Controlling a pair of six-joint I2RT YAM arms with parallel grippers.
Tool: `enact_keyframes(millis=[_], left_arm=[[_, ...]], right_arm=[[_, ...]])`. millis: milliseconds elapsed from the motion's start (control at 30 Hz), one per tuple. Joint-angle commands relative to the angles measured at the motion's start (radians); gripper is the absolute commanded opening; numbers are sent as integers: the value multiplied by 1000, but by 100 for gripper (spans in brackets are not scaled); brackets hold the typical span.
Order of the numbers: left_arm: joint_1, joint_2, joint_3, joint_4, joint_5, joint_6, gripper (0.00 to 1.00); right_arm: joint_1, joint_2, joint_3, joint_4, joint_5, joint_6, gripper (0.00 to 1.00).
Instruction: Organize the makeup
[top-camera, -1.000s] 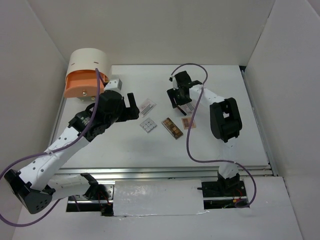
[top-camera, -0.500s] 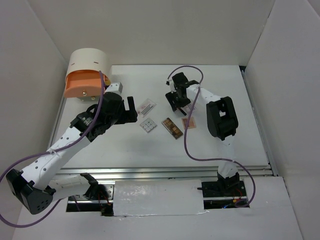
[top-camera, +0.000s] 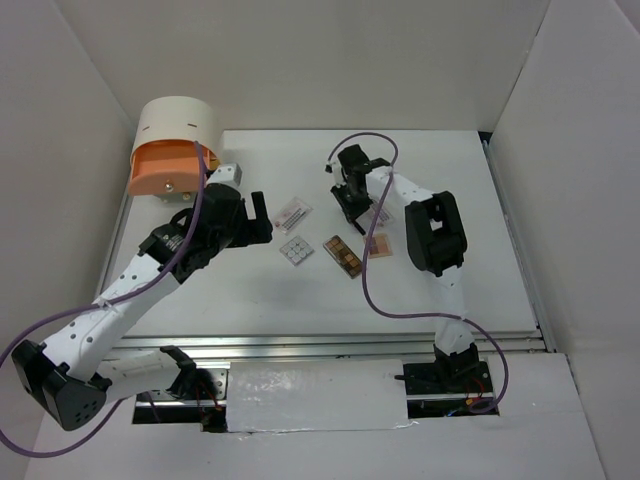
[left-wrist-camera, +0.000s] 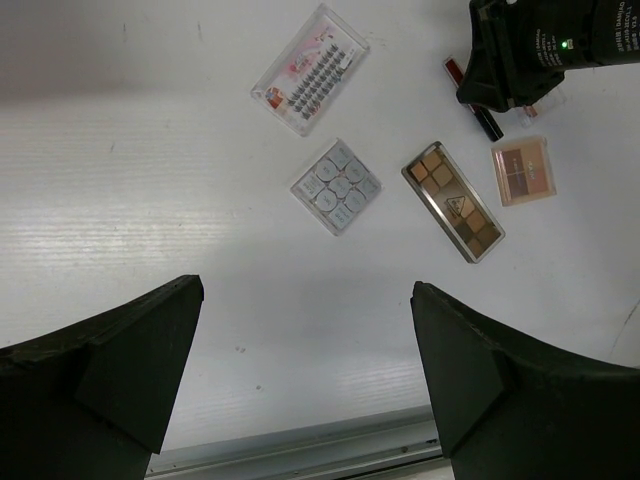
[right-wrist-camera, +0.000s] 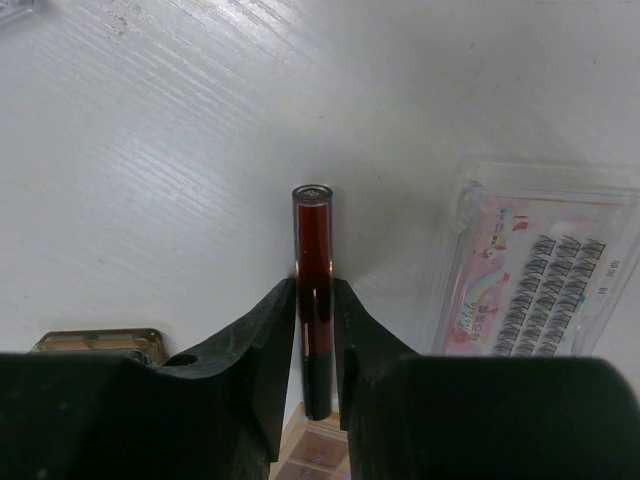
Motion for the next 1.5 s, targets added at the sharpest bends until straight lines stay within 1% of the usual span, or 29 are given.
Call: enact_keyframes(millis=[0,133,200,267,300,333,367,400,433,500,533,567,633,667,700,733,767,833,867,900,1067,1100,1167,1200,1267,1333,1433,1467], left_arm=[[14,-21,-8,40,12,23,99],[29,-20,-28,71,31,-12,99],[40,-26,-58,126,61,-37,99],[63,-35,-86,203,133,-49,99],[72,-35,-94,229,167,-51,99],[80,-32,-100,253,202,-54,99],[97,-29,-100,304,286,-61,99],[101,-24,-101,331,320,-66,100],[104,-20,-104,356,356,-87,99],[115,-18,-111,427,428,-113,99],[123,-16,-124,457,461,-135,99],[132,-18,-130,509,516,-146,99],[141,-18,-144,560,573,-169,99],[149,-18,-144,582,597,-173,99],[152,-23,-147,603,623,-178,99],[155,-27,-150,611,638,-176,99],[158,-32,-154,640,650,-175,99],[167,-52,-167,674,675,-170,97],[170,-62,-170,681,683,-170,96],[173,-70,-178,700,701,-169,94],[200,-87,-195,757,752,-181,86],[201,-84,-198,764,759,-186,83],[206,-78,-200,781,782,-193,80],[207,-73,-204,787,790,-201,75],[209,-70,-212,810,798,-210,70],[215,-76,-232,847,804,-227,68],[219,-73,-230,858,805,-232,65],[219,-72,-221,852,807,-229,60]], right_arm=[[19,-6,24,-19,-8,-5,27],[59,-79,23,18,-60,35,17],[85,-159,0,70,-95,58,15],[102,-234,12,63,-126,78,15],[108,-259,15,55,-184,85,15],[112,-317,10,54,-227,95,15],[116,-346,-17,73,-281,117,16],[119,-377,-34,84,-343,128,16],[116,-433,-87,131,-475,148,16],[118,-484,-146,188,-609,193,17],[119,-528,-210,274,-731,235,17],[118,-547,-236,311,-788,292,17],[116,-581,-295,427,-899,354,17],[116,-589,-309,454,-977,406,17],[115,-604,-324,496,-1008,439,17],[115,-612,-358,589,-1037,476,17],[113,-619,-373,633,-1080,547,17],[112,-638,-396,714,-1105,602,18],[112,-641,-395,715,-1116,630,18],[112,-645,-396,756,-1129,639,18],[115,-662,-413,817,-1162,705,18],[112,-667,-419,846,-1168,713,18],[112,-675,-448,906,-1178,769,18],[112,-678,-464,954,-1188,788,19],[112,-675,-464,965,-1192,805,19],[112,-669,-456,946,-1200,797,19],[112,-672,-481,1020,-1220,849,19],[112,-673,-491,1064,-1224,878,19]])
